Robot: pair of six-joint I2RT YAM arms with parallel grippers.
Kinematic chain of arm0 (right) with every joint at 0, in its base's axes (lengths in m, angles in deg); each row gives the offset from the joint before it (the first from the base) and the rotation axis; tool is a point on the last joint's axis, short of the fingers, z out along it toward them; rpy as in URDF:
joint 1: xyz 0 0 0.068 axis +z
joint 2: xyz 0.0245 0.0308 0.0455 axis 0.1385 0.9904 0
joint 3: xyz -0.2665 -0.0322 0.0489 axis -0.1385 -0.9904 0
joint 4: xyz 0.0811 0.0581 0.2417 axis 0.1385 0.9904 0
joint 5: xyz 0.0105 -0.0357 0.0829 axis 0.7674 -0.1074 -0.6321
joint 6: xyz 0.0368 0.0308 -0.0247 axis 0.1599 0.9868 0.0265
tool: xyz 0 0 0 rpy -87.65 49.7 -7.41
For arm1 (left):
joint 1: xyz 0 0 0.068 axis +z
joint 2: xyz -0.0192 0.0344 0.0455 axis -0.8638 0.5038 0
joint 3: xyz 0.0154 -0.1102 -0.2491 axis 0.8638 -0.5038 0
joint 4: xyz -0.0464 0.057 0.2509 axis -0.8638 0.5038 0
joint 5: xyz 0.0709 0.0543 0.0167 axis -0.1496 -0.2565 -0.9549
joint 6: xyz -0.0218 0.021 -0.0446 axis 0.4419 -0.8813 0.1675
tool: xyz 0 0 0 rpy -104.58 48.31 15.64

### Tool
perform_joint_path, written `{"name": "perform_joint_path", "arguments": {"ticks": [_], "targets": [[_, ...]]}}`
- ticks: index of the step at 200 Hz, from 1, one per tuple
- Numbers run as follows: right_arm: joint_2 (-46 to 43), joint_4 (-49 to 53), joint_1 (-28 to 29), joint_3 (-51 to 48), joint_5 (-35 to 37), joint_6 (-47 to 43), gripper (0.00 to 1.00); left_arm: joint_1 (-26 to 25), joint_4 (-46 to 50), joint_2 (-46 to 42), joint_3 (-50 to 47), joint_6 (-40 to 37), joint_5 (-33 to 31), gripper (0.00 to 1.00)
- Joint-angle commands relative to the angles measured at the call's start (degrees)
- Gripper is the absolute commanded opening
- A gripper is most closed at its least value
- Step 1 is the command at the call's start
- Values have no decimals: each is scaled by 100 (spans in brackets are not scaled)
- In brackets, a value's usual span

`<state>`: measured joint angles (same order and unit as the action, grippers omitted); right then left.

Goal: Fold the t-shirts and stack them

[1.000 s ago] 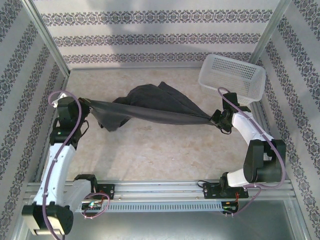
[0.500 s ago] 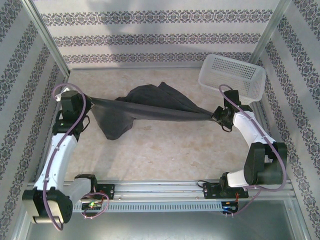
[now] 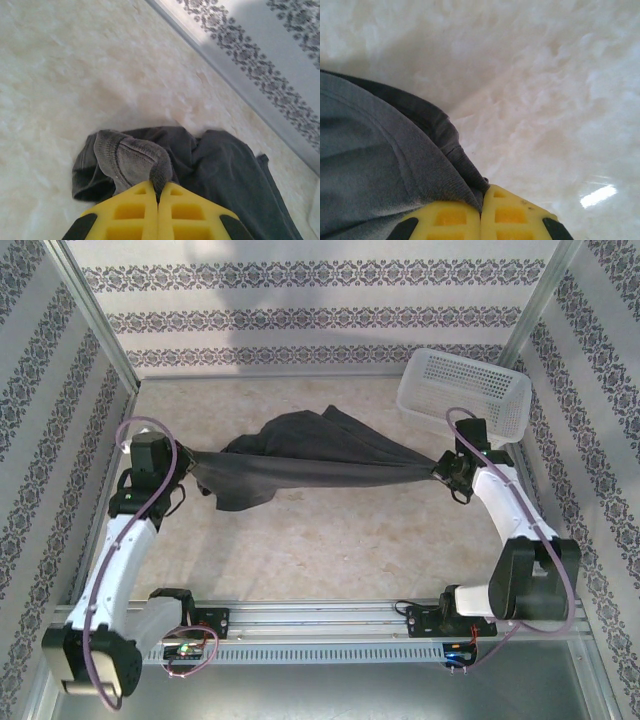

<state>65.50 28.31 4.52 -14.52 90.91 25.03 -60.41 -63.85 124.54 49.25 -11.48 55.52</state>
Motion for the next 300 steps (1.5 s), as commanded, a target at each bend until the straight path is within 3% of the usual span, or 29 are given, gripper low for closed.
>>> {"name": "perform_joint_path", "arguments": {"ticks": [1, 24, 43, 63, 75, 96, 114, 150, 195, 204, 225, 253, 300], "targets": [[-344, 154, -180, -77, 788, -142, 0, -370, 901, -534, -89, 343, -221, 2], [-203, 254, -316, -44, 1057, -175, 0, -853, 837, -527, -844, 835, 177, 13], [181, 285, -487, 47, 920, -104, 0, -1037, 116, 148, -1359, 936, 802, 43], [886, 617, -527, 458, 629, -114, 0, -1021, 139, 682, -1269, 779, 475, 68], [1076, 694, -526, 558, 562, -135, 0, -849, 153, 716, -1215, 835, 227, 74], [1038, 573, -526, 487, 519, -178, 0, -150, -384, 856, -1325, 1044, 541, 76], [1024, 540, -526, 466, 435, -228, 0, 129, -810, 1454, -1143, 946, 837, 74], [983, 460, -521, 413, 232, -211, 0, 121, -1571, 2772, -853, 827, 1424, 69], [997, 346, -379, 327, 54, -123, 0, -35, -2029, 3416, -512, 743, 1504, 71], [997, 319, -351, 285, 46, -89, 0, -86, -2072, 3567, -434, 730, 1536, 66], [994, 282, -310, 238, 17, -20, 0, -109, -2257, 3886, -387, 873, 1603, 41], [975, 302, -282, 272, 44, -36, 0, -79, -2253, 3824, -136, 757, 1324, 0], [938, 317, -296, 441, 98, -61, 0, 8, -2004, 2902, 482, 334, 371, 0]]}}
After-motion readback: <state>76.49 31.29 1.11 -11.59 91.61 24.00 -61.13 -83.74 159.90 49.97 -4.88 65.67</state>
